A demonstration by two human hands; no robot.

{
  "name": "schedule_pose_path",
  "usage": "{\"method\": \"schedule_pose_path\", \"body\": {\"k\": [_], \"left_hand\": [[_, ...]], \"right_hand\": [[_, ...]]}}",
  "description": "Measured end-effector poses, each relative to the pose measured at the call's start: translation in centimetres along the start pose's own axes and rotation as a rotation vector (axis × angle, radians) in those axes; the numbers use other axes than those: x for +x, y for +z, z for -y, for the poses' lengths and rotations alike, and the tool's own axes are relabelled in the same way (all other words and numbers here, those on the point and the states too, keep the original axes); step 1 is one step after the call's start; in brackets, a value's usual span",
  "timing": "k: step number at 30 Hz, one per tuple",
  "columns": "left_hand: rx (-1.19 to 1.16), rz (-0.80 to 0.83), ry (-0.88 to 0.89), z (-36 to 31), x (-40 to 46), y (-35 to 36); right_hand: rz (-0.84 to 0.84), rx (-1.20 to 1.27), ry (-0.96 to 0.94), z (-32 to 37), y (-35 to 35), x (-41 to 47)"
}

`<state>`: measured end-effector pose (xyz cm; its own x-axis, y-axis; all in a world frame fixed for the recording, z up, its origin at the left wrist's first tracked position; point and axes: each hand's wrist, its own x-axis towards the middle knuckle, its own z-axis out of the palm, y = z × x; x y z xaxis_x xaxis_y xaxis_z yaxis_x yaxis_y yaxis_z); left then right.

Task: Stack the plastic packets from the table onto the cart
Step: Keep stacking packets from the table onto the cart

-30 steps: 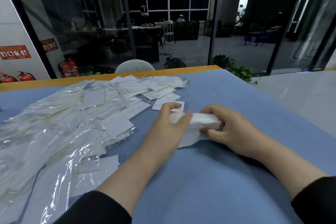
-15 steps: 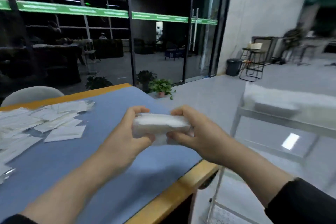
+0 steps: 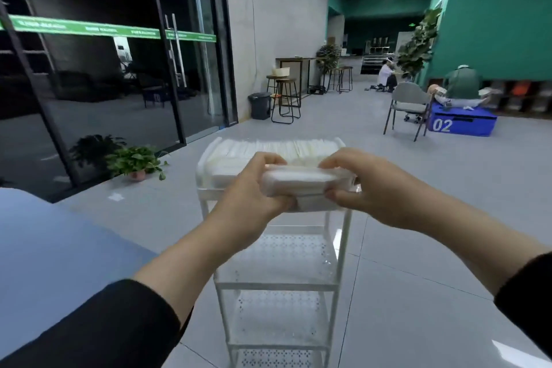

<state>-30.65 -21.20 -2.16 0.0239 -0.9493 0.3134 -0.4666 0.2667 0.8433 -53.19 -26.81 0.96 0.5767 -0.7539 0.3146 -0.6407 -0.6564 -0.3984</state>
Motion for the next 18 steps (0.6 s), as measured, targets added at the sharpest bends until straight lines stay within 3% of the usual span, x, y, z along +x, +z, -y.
{"method": "schedule_pose_path", "body": {"k": [10, 18], "left_hand": [[0.662, 0.120, 0.040, -0.4, 10.6, 1.0], [0.861, 0.195, 0.095, 2.1, 12.7, 1.9]], "right_hand": [[0.013, -0.208, 0.098, -4.5, -1.0, 7.8], [0.064, -0.322, 0.089, -6.6, 1.1, 9.1]]}}
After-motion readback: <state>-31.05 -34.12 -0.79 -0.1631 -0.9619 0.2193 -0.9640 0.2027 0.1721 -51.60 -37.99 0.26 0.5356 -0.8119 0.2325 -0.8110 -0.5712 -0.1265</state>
